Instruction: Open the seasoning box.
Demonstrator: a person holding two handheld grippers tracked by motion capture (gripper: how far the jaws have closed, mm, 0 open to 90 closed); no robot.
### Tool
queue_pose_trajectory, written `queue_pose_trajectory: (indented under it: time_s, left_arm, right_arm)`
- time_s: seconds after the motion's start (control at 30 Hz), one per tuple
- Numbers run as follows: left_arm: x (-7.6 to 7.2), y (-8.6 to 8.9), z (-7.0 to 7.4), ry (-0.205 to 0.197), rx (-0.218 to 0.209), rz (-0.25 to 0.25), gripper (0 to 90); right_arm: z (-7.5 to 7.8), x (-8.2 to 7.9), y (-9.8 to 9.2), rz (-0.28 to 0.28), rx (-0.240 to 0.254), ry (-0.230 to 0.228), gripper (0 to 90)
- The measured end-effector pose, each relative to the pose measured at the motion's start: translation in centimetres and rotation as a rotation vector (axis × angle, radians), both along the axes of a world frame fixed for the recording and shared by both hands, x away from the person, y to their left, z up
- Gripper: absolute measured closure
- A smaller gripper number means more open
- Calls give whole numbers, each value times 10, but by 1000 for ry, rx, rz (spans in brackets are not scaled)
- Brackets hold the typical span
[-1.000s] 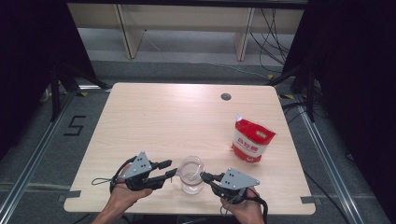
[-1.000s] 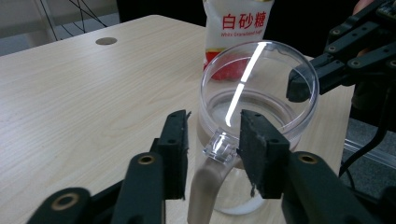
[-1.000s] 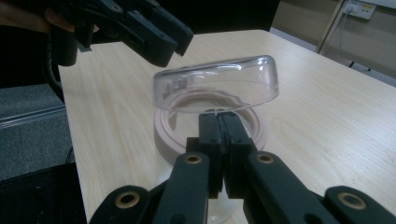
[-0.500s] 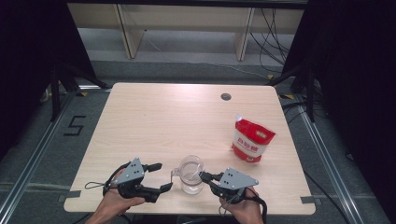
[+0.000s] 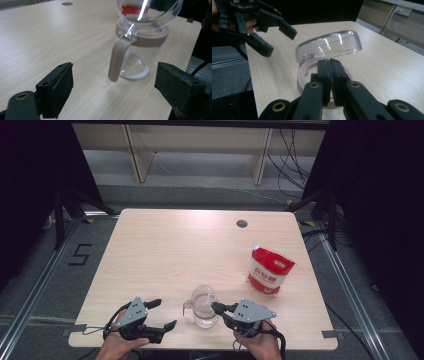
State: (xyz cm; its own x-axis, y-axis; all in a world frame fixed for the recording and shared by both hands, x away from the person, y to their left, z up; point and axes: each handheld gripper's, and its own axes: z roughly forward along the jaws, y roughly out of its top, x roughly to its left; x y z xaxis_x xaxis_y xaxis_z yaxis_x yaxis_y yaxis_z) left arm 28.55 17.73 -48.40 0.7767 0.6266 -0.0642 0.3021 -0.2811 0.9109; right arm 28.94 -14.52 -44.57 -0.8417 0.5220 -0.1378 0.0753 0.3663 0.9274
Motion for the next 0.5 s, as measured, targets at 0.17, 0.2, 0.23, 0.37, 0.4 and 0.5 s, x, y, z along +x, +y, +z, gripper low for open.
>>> queue_pose_trajectory:
  time_s: [0.17,0.2,0.23,0.37,0.4,0.5]
  left_arm:
    - [-1,-2,-5,-11,50,-7,150]
    - [0,-1,-5,-15,68,-6,150]
    - [0,-2,-5,-15,62,-1,150]
    - [1,0,-6,-18,65,3,152]
    - [0,-1,-6,-8,57,12,152]
    - [1,-1,-5,-16,48,10,153]
  right_arm:
    - [4,-1,4,18,-4,-18,878]
    - [5,-3,5,21,0,-11,878]
    - [6,-2,6,25,-7,-19,878]
    - [8,-2,11,31,-9,-20,876]
    - [8,-2,11,31,-9,-20,876]
    - [9,-2,15,41,-5,-23,871]
